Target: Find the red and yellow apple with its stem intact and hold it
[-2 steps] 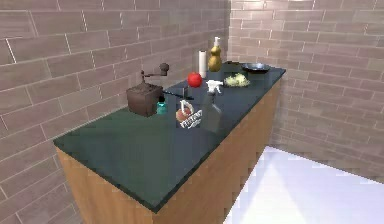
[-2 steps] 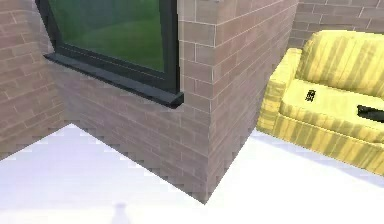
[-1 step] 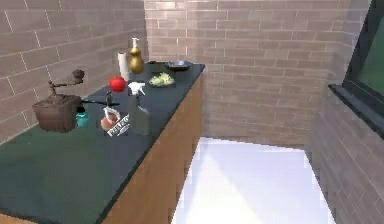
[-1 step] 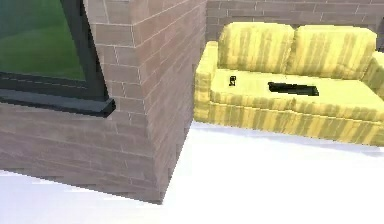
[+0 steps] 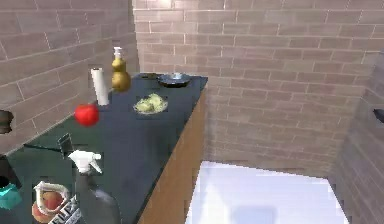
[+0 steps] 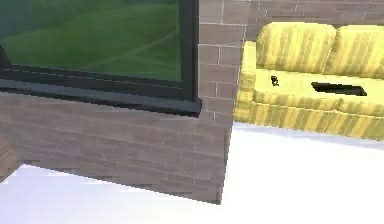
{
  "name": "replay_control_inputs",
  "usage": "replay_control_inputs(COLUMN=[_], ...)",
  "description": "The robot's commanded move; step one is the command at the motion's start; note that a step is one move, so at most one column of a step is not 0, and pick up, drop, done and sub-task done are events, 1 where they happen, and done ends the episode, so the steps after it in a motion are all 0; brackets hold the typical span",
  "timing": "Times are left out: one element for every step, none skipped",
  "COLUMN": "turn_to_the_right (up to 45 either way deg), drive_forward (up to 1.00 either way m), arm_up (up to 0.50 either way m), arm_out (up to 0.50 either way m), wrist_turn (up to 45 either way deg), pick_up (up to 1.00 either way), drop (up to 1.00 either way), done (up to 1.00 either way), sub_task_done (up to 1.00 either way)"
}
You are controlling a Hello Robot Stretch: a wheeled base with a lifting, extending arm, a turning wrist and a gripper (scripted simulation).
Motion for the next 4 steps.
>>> replay_control_inputs(turn_to_the_right=[-45.0,-45.0,-33.0,0.0], drive_forward=[0.00,0.00,0.00,0.00], arm_up=[0.00,0.00,0.00,0.50], arm_out=[0.00,0.00,0.00,0.00], wrist_turn=[0.0,0.0,0.0,0.0], pick_up=[0.00,0.00,0.00,0.00], drop=[0.00,0.00,0.00,0.00], done=[0.00,0.00,0.00,0.00], sub_task_done=[0.00,0.00,0.00,0.00])
